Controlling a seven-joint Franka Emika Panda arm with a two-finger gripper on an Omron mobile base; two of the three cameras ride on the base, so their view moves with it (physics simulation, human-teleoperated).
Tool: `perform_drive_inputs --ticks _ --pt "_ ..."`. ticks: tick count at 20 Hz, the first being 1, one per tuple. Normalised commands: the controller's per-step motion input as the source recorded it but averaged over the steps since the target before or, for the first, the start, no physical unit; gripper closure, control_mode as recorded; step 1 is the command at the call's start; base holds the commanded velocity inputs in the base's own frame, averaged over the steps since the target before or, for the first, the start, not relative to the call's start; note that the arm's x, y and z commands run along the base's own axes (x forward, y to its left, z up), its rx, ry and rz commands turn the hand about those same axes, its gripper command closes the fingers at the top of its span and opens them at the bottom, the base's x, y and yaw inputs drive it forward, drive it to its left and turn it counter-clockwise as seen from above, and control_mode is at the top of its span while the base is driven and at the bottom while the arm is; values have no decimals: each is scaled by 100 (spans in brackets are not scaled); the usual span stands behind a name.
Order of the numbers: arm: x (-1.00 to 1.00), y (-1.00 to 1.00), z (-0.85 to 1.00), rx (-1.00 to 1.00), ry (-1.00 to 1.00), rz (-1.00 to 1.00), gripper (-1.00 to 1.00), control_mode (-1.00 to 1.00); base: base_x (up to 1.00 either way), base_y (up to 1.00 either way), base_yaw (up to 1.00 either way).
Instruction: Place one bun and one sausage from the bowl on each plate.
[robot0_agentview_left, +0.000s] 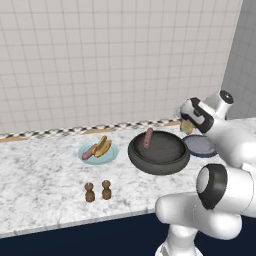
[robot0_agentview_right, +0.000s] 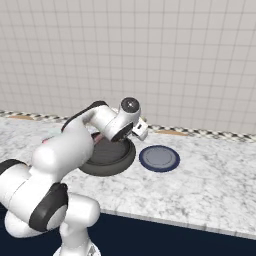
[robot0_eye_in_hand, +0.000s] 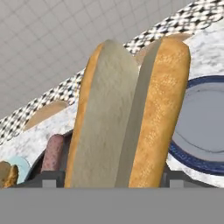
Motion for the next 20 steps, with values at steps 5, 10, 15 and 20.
perform_drive_inputs --ticks 5,10,15,20 --pt "3 -100 -6 1 26 -15 100 -100 0 0 0" --pt "-1 -98 -61 4 30 -5 100 -100 0 0 0" --pt "-10 -60 -88 5 11 7 100 -100 0 0 0" --pt "4 -19 -60 0 -7 18 100 -100 0 0 0"
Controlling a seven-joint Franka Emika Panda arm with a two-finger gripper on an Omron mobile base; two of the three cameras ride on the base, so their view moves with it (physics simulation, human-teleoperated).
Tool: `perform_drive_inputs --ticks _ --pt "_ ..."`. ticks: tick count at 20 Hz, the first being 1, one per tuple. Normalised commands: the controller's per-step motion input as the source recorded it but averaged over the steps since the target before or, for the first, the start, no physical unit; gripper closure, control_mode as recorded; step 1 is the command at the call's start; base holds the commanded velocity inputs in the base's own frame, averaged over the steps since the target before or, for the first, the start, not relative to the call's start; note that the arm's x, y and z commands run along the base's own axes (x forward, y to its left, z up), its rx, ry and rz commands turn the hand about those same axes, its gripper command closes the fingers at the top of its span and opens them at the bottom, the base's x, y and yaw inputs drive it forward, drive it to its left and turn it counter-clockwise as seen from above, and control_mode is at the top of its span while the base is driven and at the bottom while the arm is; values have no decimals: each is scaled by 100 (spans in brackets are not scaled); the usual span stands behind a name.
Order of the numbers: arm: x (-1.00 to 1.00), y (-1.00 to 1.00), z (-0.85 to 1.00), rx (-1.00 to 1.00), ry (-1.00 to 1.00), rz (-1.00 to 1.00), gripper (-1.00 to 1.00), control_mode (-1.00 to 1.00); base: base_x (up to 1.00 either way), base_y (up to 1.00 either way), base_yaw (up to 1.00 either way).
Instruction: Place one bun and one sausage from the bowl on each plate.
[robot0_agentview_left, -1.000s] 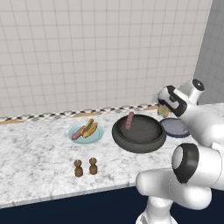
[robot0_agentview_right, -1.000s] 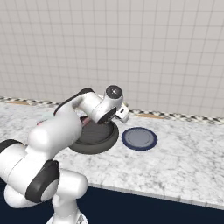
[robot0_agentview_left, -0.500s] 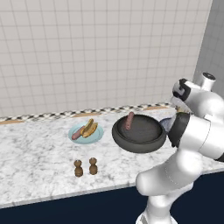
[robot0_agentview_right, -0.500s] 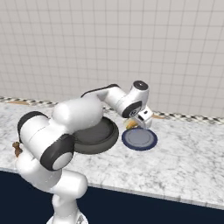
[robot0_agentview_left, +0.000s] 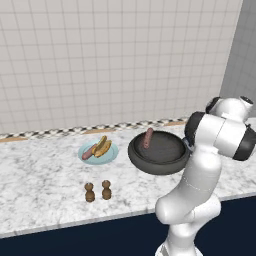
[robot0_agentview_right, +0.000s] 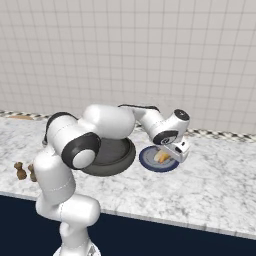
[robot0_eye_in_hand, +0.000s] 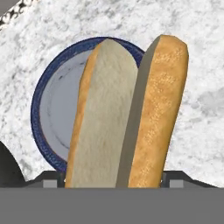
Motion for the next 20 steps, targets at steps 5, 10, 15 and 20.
perform_drive_inputs --ticks 5,10,15,20 --pt "51 0 -40 0 -1 17 100 -100 0 0 0" --pt "54 -9 -47 0 1 13 100 -100 0 0 0" --pt "9 -13 -44 0 1 5 100 -100 0 0 0" --pt "-4 0 -14 0 0 1 -100 -100 0 0 0"
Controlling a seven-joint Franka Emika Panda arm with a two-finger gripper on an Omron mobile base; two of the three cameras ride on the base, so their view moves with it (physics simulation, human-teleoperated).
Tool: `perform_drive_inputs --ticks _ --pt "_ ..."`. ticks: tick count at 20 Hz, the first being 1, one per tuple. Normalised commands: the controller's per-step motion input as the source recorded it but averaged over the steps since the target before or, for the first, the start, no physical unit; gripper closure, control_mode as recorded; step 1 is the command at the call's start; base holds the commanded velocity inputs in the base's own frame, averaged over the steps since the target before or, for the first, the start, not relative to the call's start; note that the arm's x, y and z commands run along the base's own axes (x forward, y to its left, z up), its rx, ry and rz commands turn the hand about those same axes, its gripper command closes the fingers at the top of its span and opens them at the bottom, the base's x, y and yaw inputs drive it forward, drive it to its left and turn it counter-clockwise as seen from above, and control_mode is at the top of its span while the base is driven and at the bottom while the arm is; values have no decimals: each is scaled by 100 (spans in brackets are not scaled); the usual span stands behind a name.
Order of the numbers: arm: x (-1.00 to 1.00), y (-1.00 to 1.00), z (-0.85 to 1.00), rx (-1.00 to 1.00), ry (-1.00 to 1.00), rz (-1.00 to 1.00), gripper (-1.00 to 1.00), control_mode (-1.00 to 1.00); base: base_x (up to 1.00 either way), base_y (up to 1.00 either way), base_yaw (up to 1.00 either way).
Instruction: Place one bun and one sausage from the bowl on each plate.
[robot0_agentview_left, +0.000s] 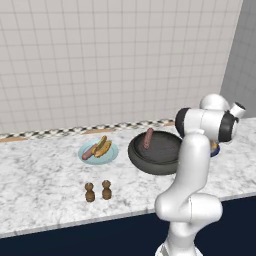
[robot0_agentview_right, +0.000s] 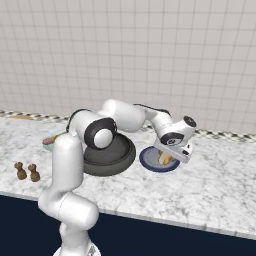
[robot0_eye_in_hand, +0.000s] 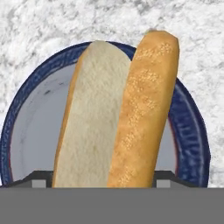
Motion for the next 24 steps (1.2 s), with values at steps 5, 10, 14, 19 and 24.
perform_drive_inputs --ticks 5,10,14,19,24 --pt "-8 19 29 -6 0 -3 -100 -100 0 0 0" --pt "0 17 24 -13 3 -13 -100 -100 0 0 0" --pt "-63 25 66 -10 -2 -3 -100 -100 0 0 0" --pt "-80 97 66 -3 0 1 -100 -100 0 0 0" --pt "-40 100 35 -2 0 6 -100 -100 0 0 0"
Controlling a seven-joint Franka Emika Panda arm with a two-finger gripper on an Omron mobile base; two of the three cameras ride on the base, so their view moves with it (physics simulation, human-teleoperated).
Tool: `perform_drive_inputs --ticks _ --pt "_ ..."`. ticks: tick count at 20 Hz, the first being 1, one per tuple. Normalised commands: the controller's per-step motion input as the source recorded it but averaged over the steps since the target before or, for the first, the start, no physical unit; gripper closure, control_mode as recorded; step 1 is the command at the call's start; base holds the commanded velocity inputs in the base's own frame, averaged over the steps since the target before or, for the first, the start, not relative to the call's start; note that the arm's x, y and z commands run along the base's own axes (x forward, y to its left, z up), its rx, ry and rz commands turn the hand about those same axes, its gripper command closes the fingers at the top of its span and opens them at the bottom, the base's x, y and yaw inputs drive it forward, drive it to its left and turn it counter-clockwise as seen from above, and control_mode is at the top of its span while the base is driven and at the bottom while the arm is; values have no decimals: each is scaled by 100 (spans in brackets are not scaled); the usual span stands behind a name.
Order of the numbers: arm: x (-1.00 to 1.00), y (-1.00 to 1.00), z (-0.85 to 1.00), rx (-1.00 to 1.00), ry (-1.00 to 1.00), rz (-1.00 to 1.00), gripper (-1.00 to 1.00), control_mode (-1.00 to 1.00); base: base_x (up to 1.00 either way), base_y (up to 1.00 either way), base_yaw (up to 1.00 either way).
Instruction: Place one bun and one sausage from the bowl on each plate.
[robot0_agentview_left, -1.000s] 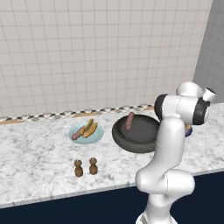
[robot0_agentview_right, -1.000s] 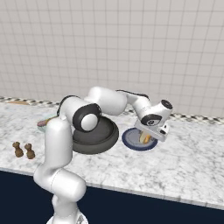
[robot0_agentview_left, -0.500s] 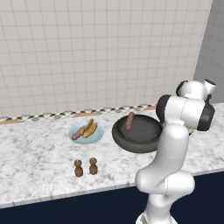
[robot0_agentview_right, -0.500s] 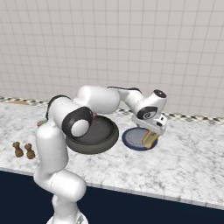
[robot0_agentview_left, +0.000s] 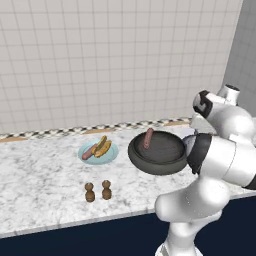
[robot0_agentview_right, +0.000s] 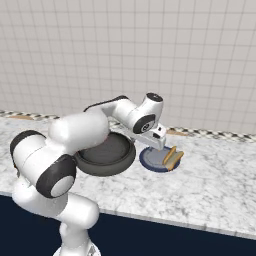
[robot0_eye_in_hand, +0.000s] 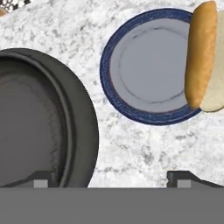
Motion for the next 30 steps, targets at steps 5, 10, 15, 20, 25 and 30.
perform_drive_inputs --ticks 5,10,15,20,25,30 --pt "-4 100 36 -1 0 7 -100 -100 0 0 0" --pt "10 100 22 0 0 5 -100 -100 0 0 0" --pt "40 93 1 0 0 1 -100 -100 0 0 0" --pt "67 41 -25 0 0 0 -100 -100 0 0 0" --pt "56 19 -54 2 0 0 -100 -100 0 0 0" --pt "32 2 -44 9 0 0 -100 -100 0 0 0"
